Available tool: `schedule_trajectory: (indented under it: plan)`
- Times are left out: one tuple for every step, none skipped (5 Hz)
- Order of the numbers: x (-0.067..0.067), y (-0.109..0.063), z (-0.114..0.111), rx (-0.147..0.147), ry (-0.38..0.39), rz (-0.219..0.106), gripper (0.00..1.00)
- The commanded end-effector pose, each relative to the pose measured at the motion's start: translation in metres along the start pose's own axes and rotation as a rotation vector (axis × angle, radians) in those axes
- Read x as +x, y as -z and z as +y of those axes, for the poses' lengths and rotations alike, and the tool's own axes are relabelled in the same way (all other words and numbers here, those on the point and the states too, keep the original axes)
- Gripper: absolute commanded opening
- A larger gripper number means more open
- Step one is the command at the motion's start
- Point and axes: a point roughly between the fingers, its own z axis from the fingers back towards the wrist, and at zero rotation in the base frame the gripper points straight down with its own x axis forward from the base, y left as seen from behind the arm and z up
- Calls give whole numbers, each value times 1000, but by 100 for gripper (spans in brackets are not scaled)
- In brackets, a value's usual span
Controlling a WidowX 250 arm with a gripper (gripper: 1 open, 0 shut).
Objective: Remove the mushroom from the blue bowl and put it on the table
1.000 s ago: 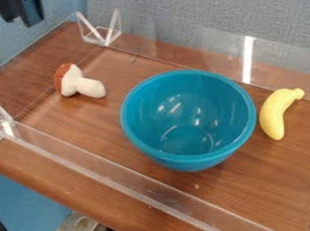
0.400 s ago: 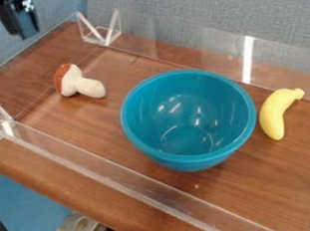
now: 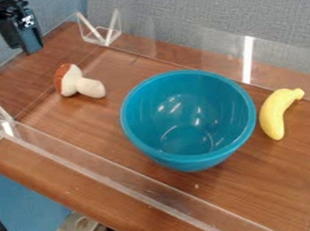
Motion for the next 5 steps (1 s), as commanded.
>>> schedule_trajectory:
  plan:
    - [11, -5, -2, 19, 33, -22, 100]
    - [10, 2, -3, 0, 92, -15, 0]
    - [8, 5, -4, -27, 143, -15, 100]
    - [13, 13, 8, -35, 115, -30, 100]
    - [17, 13, 16, -26, 85, -44, 100]
